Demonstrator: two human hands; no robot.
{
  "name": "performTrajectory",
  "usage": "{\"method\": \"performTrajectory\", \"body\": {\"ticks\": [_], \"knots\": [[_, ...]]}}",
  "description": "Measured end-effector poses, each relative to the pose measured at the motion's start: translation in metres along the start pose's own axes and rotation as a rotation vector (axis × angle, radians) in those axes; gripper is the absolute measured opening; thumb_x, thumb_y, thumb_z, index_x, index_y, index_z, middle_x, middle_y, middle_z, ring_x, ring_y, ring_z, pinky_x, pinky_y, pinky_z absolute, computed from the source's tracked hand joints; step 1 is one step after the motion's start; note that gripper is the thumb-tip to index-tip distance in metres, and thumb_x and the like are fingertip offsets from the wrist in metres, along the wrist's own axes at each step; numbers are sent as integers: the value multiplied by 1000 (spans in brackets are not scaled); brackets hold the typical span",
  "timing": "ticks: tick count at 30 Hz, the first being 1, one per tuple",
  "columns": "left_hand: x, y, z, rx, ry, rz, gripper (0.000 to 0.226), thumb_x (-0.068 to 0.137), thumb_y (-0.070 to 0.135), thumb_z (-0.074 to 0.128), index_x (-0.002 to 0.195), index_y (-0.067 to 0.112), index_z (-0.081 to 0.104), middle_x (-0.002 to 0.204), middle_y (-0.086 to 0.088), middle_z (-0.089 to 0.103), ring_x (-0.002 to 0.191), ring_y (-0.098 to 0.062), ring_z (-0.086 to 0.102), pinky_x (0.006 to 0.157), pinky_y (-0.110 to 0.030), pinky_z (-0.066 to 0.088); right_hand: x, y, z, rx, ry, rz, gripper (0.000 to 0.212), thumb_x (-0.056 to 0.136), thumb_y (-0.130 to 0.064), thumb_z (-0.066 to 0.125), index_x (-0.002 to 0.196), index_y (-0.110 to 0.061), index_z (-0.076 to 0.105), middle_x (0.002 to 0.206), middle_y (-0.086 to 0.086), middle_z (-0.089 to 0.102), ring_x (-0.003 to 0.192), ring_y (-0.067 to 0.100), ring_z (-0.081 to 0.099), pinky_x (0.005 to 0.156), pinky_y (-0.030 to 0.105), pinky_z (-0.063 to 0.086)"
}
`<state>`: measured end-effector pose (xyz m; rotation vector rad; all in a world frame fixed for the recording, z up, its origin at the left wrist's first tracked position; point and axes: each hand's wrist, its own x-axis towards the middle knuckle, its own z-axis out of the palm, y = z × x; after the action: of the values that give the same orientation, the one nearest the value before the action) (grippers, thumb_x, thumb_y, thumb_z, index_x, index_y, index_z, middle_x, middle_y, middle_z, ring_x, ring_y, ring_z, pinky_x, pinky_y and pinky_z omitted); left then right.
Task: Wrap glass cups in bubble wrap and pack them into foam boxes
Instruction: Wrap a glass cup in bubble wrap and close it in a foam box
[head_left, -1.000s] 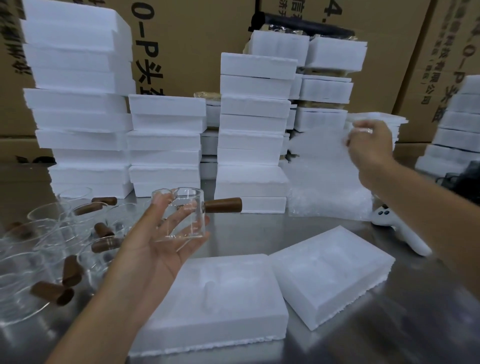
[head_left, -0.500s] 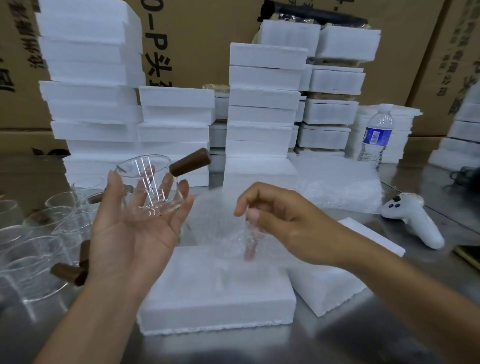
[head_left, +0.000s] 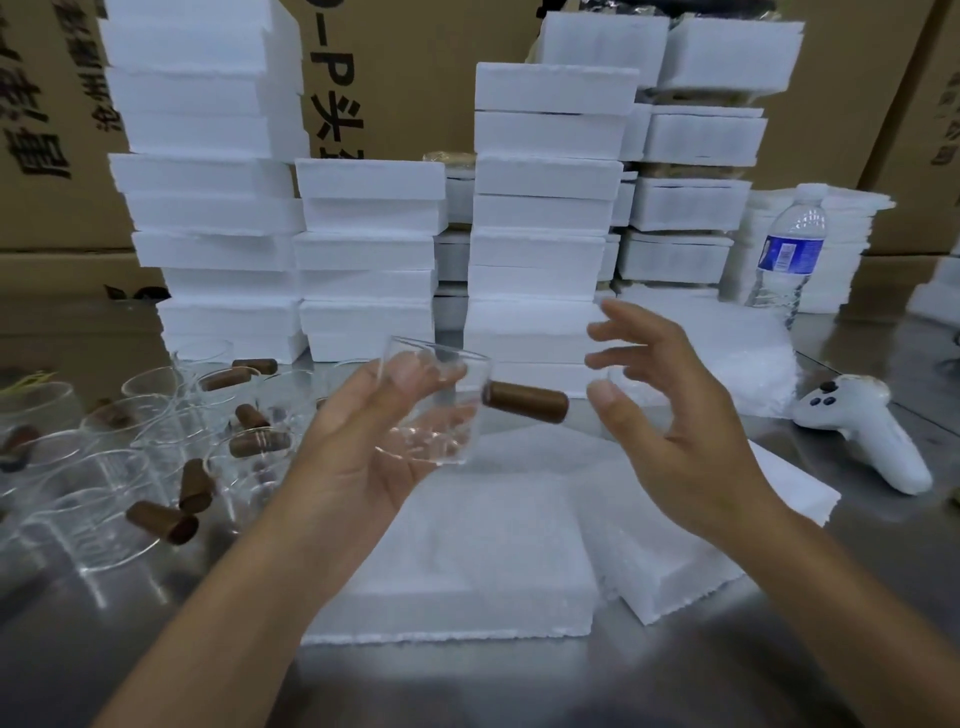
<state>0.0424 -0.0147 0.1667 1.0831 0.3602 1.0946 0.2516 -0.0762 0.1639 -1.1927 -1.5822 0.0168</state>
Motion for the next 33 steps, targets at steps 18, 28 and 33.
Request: {"method": "performTrajectory", "body": {"ticks": [18,28,33], "knots": [[7,-18,14,740,70,154,97,47,75,67,128,41,25,128,14,50,108,16,51,79,-9,48,0,15,-7,-156,-61,26,16,95,-27,51,105,-24,64,84,-22,60,82,-2,55,68,13,41],[18,-38,53,1395,-405,85,44,65,74,52,103,51,52,97,22,52,93,6,47,76,-12,39,12,30,-26,194,278,353,25,99,-21,44,82,-29,61,68,-9,58,60,-4,57,59,7,41],[26,-48,58,1421,-433,76,19,76,49,71,92,41,64,94,13,55,90,-2,50,83,-24,45,15,31,-26,226,296,381,23,99,-23,44,84,-27,61,68,-9,59,60,-5,58,60,7,42]]}}
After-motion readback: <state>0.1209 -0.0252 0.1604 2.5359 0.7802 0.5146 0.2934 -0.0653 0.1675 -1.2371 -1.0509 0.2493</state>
